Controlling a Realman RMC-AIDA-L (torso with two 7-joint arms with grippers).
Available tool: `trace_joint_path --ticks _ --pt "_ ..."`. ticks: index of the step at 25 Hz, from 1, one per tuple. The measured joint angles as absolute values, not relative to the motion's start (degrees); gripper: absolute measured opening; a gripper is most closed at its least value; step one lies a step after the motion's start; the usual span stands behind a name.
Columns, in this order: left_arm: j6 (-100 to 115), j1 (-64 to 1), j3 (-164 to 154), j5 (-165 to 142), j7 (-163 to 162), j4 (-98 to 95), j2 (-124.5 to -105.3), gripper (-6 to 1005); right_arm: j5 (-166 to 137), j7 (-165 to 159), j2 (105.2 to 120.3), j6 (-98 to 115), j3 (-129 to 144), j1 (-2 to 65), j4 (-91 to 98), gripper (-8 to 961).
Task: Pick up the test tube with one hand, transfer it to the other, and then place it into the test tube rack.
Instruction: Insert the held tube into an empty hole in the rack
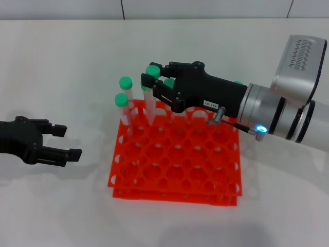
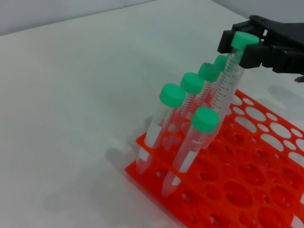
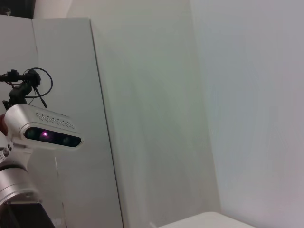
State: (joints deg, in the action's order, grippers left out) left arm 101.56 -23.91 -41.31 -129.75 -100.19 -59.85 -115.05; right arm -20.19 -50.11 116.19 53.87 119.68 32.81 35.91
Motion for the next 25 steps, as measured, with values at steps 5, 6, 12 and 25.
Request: trace_joint_path --ticks 5,6,12,25 --pt "101.51 -23.91 -41.31 -129.74 -100.18 -59.85 -115.05 879 -18.7 -49.25 116.19 53.54 121.01 33.46 35.1 275" --pt "101.51 -23.91 -41.31 -129.74 -100.13 -59.85 -115.05 879 -18.69 -49.24 116.18 53.42 121.02 33.52 35.08 275" --pt "101.41 -23.9 -41.31 -129.69 -99.84 -59.79 -115.05 879 -18.65 -49.22 116.19 52.13 121.15 33.62 34.94 275" --pt "100.73 -23.91 -41.27 -129.6 -99.49 -59.71 -115.05 879 -18.87 -49.15 116.19 51.06 121.38 33.57 34.72 276"
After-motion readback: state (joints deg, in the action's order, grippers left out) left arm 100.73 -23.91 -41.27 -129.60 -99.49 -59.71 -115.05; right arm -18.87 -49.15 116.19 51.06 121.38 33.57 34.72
